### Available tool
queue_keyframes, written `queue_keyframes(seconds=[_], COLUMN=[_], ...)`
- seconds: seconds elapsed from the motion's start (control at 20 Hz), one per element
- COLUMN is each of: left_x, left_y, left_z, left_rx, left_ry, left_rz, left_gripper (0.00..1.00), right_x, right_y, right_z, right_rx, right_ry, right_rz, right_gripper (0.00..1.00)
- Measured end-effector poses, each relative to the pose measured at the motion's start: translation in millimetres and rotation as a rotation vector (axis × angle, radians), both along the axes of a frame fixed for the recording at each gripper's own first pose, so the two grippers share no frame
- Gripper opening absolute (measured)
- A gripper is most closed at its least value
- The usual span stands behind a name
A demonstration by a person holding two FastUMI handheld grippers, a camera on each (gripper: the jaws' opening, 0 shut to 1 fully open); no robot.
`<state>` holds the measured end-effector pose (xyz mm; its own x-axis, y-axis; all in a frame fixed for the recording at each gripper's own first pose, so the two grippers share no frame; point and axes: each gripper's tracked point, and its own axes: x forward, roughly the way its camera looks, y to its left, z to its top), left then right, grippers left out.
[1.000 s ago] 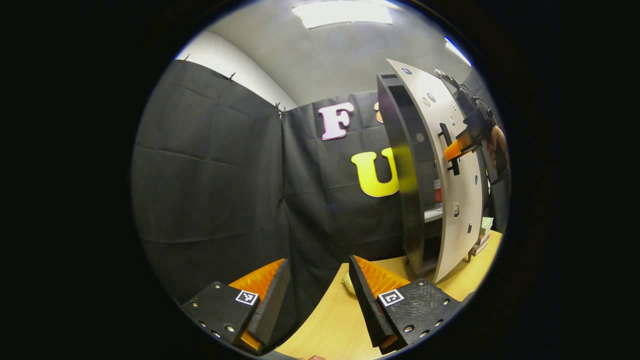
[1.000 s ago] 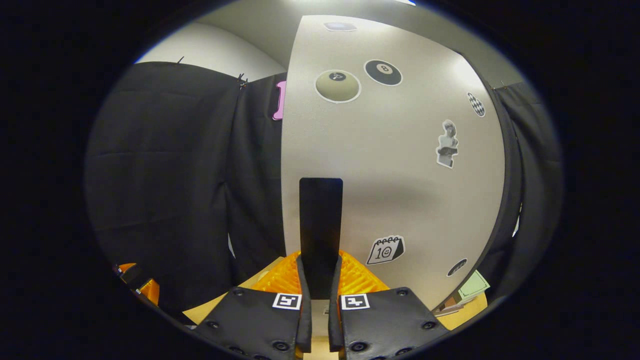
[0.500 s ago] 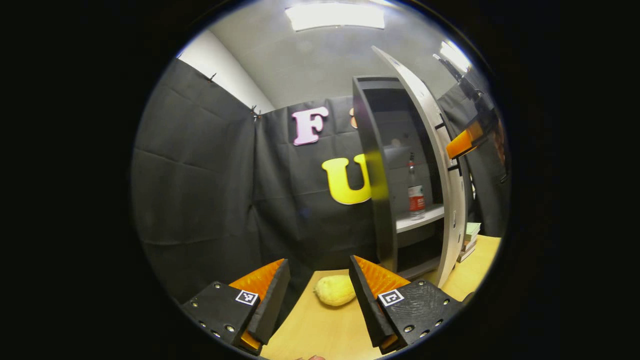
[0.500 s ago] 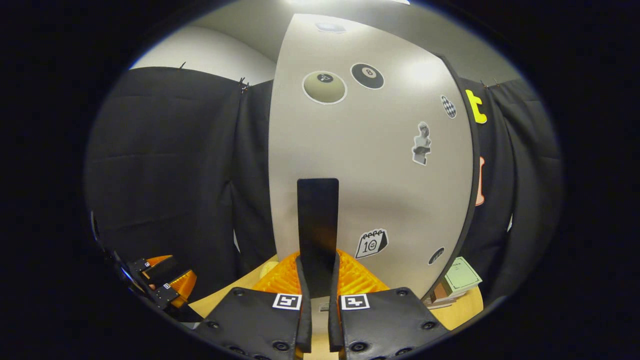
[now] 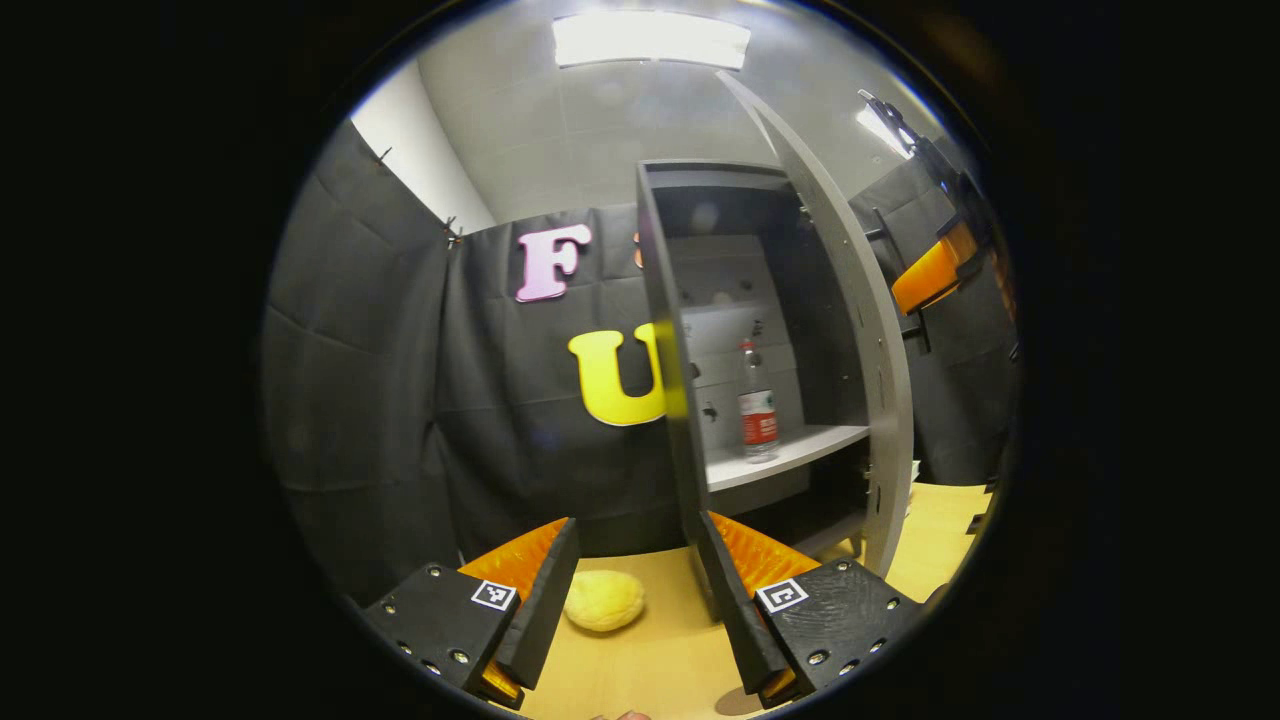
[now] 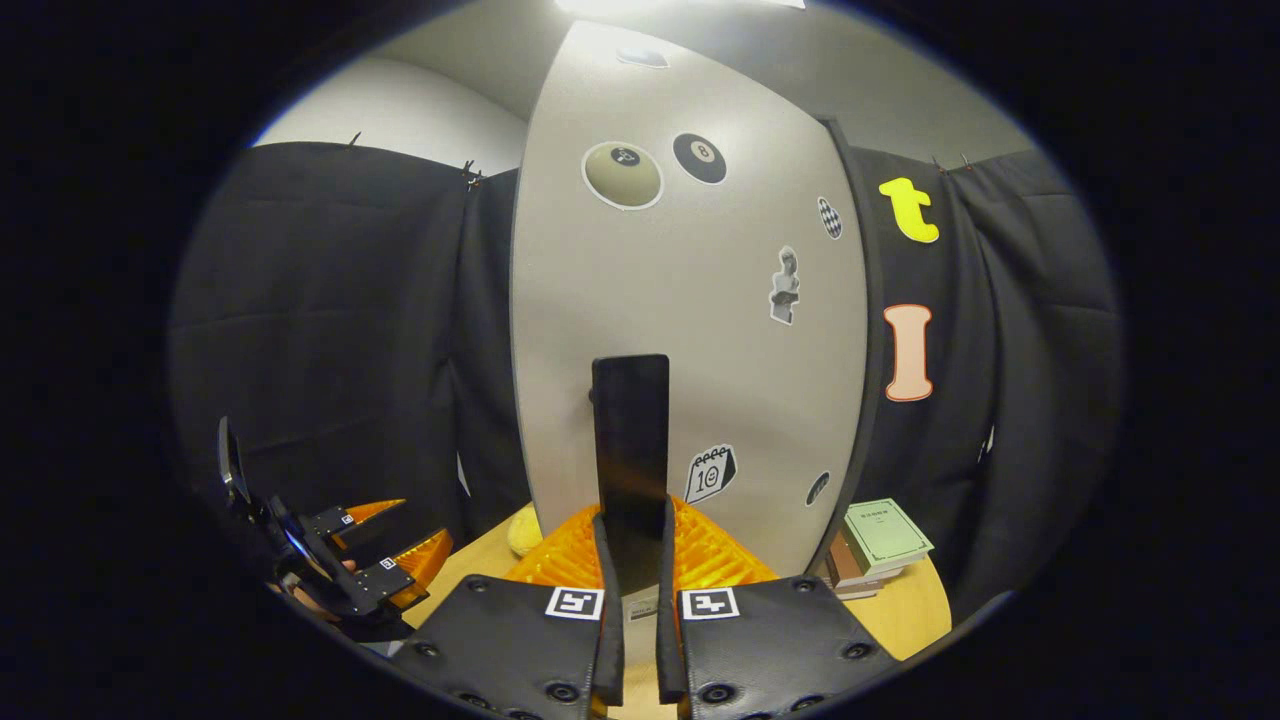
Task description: Open the cabinet door with the right hand, grasp the bottle in the cabinet with the left hand and place it on the coaster, then close the cabinet door with the right hand.
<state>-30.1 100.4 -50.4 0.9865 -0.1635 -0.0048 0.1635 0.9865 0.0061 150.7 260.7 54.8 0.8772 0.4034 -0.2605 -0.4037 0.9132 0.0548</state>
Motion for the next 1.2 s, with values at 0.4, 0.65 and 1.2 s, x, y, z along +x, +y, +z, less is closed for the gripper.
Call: queue_keyframes(seconds=[0.4,0.65,1.2], left_x=[11.4,14.2,-0.2], left_y=[-57.2,-115.9,-212.4], left_z=[5.1,24.3,45.1], left_rx=[-0.042,-0.072,-0.064], left_ry=[0.001,0.001,0.017], left_rz=[-0.056,-0.068,-0.040], left_gripper=[0.69,0.69,0.69], right_x=[-5.1,-7.8,7.8], right_y=[-17.6,-27.2,-57.5], right_z=[-0.1,-0.7,4.1], right_rx=[-0.028,-0.015,0.028], right_ry=[0.006,0.014,-0.060], right_rz=[-0.018,0.016,-0.020], right_gripper=[0.12,0.14,0.13])
